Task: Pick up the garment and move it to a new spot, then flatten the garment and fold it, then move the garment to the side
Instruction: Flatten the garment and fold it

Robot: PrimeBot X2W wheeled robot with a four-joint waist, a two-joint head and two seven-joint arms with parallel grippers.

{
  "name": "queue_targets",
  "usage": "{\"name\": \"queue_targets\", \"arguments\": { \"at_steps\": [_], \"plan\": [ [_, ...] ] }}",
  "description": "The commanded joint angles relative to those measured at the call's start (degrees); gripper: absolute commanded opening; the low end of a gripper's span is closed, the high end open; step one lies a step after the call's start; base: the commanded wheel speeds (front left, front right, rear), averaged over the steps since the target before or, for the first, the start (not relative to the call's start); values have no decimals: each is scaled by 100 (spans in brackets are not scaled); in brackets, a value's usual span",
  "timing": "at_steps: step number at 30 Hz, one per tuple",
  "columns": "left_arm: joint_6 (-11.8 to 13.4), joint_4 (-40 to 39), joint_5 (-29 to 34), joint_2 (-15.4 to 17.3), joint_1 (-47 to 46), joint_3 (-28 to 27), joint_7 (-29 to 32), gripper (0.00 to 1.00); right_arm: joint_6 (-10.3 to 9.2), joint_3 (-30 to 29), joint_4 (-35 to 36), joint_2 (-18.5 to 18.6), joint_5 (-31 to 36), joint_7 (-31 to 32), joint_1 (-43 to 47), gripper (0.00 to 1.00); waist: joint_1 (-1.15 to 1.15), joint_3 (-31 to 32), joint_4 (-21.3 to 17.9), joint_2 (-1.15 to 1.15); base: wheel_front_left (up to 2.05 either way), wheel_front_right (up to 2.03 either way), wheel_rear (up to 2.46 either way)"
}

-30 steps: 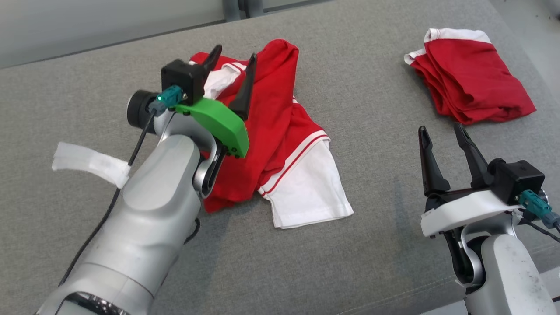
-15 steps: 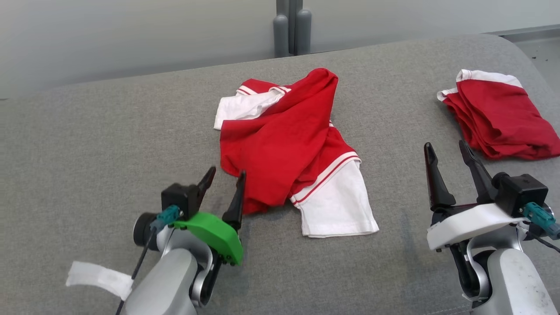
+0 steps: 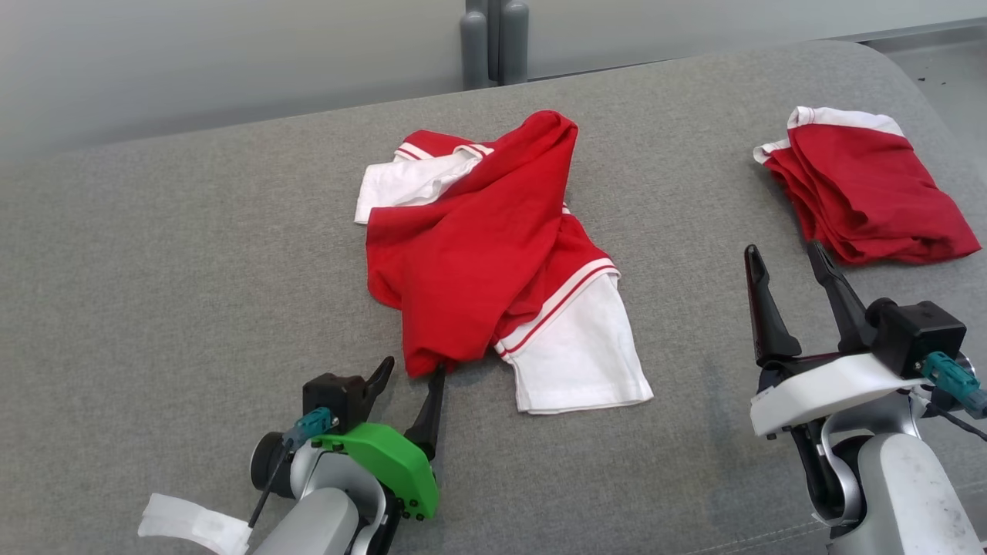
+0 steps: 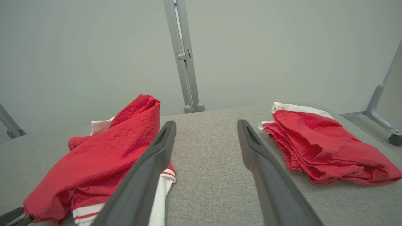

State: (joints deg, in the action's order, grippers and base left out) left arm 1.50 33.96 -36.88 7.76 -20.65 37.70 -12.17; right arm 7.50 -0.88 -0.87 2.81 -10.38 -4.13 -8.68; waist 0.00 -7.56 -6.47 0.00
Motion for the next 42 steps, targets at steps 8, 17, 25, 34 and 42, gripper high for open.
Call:
{"name": "queue_targets", "arguments": {
  "at_steps": [8, 17, 25, 34, 42],
  "plan": [
    [-154, 457, -268, -121, -217, -204, -128, 94, -1, -68, 47, 16, 42, -1, -84, 100, 0, -136, -287, 0, 0, 0, 0],
    [-358, 903, -305, -164, -594, -501, -286, 0, -1, -140, 93, 16, 75, 32, -82, 100, 0, -121, -280, 0, 0, 0, 0],
    [-13, 260, 407, 438, -998, -996, -305, 0, -2, -226, 74, 16, -16, -39, 25, 100, 0, -44, -82, 0, 0, 0, 0],
    [628, -735, 1180, 1250, -798, -1166, -302, 0, -1, -175, -55, 16, -137, -149, 67, 100, 0, 1, 65, 0, 0, 0, 0],
    [953, -903, 992, 1398, 33, -1314, -243, 0, -1, -173, -124, 17, -137, -178, 42, 100, 0, -60, 117, 0, 0, 0, 0]
  ]
}}
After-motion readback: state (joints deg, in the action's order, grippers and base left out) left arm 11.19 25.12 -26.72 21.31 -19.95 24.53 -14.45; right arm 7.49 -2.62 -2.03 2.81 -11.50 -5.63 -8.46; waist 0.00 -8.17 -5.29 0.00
